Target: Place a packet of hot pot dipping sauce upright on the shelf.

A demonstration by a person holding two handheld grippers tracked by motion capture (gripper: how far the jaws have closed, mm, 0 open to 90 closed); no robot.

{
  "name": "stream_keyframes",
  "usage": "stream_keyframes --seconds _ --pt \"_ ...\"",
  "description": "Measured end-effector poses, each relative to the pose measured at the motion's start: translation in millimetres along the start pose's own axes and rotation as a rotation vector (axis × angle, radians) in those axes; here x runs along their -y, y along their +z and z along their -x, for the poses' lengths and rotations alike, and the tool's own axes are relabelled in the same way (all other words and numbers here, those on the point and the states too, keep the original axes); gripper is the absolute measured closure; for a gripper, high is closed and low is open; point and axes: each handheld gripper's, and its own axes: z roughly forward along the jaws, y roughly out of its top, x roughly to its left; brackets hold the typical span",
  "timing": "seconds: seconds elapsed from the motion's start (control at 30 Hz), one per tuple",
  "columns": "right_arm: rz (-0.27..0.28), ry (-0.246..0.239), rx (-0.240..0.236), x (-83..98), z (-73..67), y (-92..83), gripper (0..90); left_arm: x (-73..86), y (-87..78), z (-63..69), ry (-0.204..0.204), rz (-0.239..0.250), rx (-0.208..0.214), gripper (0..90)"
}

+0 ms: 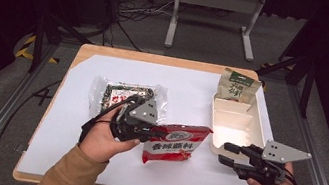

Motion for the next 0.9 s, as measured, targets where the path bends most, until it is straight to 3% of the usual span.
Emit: stream_keyframes --seconds 0.2,0.33,0.6,0.7,0.77,0.83,0.9 --pt "-0.019 -0.006 -0.018 -1.4 -6.0 18.6 51.3 8.1 -15.9 -4.7 -0.019 0.069 0.012 88.6" --pt "-0.032 -0.013 -0.031 -4.2 -9.5 32.1 48.5 11.7 -23.4 -5.8 -0.013 0.090 0.005 88.6" --pt "-0.100 -0.049 -0.064 -9.1 -15.9 71.5 38.4 13.3 -34.3 -2.3 0.003 0.140 0.040 88.6" --pt "-0.101 -0.049 -0.082 -8.4 -16.1 84.8 33.8 13.1 -36.6 -0.6 0.009 0.151 0.043 88.6" --pt "-0.105 -0.054 -0.091 -8.7 -16.1 89.1 33.4 13.3 -37.1 -0.2 0.008 0.152 0.044 88.6" --pt "-0.104 -0.051 -0.131 -10.7 -16.7 98.7 32.6 13.7 -37.5 0.8 0.006 0.156 0.041 88.6" --pt "-0.101 -0.048 -0.153 -12.1 -18.7 103.7 38.0 13.3 -37.6 2.3 0.011 0.158 0.049 88.6"
